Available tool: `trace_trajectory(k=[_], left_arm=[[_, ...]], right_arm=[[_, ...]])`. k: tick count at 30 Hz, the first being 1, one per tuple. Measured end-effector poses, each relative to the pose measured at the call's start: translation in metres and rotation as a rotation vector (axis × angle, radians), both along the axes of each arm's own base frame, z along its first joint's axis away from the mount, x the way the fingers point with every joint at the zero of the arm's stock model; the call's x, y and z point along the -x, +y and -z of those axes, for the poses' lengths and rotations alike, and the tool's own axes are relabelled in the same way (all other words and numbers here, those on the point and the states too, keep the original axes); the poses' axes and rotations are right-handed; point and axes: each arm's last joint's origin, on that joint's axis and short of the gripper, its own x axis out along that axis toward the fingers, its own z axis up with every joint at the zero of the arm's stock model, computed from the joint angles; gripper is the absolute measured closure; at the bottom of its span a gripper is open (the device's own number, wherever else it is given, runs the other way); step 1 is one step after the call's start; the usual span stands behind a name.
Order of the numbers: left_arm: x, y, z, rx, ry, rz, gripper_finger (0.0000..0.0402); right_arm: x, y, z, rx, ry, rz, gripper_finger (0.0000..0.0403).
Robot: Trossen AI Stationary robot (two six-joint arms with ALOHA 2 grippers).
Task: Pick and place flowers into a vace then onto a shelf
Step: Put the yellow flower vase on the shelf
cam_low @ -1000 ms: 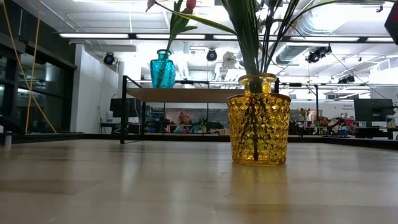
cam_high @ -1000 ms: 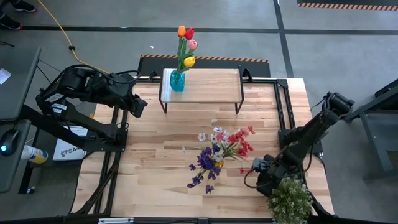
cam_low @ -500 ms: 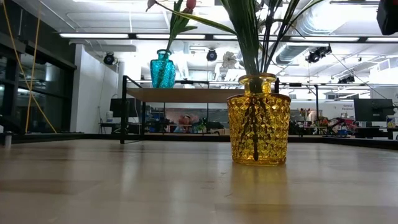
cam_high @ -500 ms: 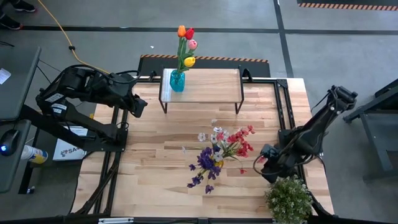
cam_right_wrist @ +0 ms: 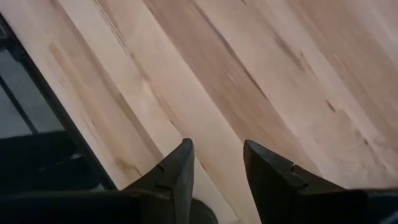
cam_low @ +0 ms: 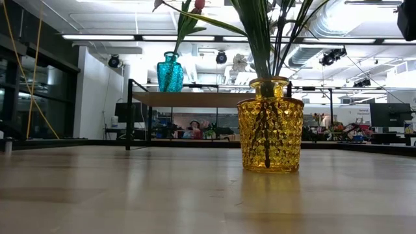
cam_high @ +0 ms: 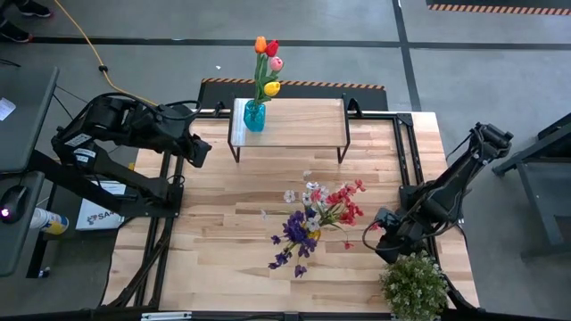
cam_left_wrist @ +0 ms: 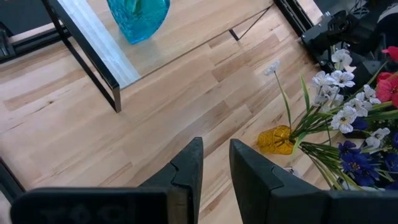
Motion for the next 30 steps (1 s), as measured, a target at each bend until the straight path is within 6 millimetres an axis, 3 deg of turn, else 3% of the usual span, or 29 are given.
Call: trace_trajectory(k=[6, 12, 30], left_arm=[[0.000, 0.000, 0.000, 0.000, 0.000, 0.000, 0.0289], [0.000, 0.000, 0.000, 0.000, 0.000, 0.000, 0.0289], [0.000, 0.000, 0.000, -0.001, 0.000, 0.000, 0.0289]], right_arm=[[-0.002, 0.006, 0.006, -0.036, 0.074, -0.041, 0.0272], [-0.016, 0.014, 0.008, -0.074, -0.010, -0.066, 0.0272], [-0.079, 0.012, 0.038, -0.024, -0.185, -0.089, 0.0272]])
